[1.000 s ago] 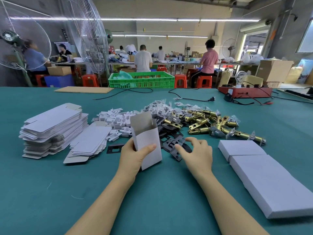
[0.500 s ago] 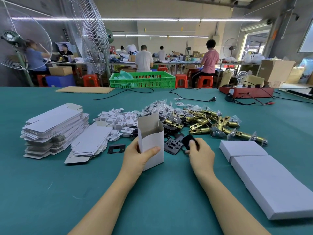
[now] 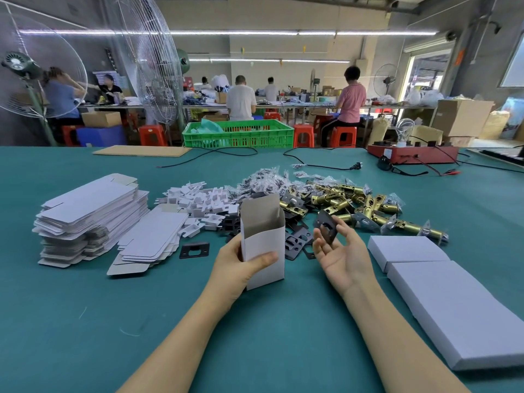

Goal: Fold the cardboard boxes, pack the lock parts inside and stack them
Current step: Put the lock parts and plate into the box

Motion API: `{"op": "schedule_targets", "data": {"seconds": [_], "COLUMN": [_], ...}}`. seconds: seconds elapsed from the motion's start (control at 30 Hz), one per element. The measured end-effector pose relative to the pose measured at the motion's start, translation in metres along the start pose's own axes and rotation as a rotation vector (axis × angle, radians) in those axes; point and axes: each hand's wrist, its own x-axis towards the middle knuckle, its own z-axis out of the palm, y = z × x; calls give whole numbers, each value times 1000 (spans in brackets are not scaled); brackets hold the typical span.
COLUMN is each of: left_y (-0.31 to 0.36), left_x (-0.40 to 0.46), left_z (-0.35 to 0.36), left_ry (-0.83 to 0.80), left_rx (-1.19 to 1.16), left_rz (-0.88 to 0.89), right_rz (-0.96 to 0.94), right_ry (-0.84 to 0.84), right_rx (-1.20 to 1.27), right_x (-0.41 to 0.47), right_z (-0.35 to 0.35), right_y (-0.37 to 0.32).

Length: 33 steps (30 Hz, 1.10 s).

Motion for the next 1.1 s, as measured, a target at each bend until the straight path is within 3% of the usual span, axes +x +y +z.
{"op": "schedule_targets", "data": {"seconds": [0.27,0.37,0.53,0.73,0.83,1.0,1.1], "left_y": [3,1,1,0,1,-1,-2], "left_x": [0,0,1,3,4,6,6], "left_z": [1,0,0,0,-1,-2,-2], "left_ry": [-11,-4,14,25,14,9,3], "left_rx": [-10,-7,-3,-14,-28,-58,-79], "left_rz": [-11,-19,-23,-31,-40,-45,-46], "right_rz": [151,108,-151,-390,-448,-470,-527], "right_ry": [36,109,239,126,127,288,257], "right_rx": [15,-83,-649,-1537,-1724,-1998,-2081], "right_x": [1,3,12,11,12,21,42], "right_z": [-1,-4,-11,-16,-16,-10,-4], "right_y": [-10,-12,-8,4,7,-3,-17]}}
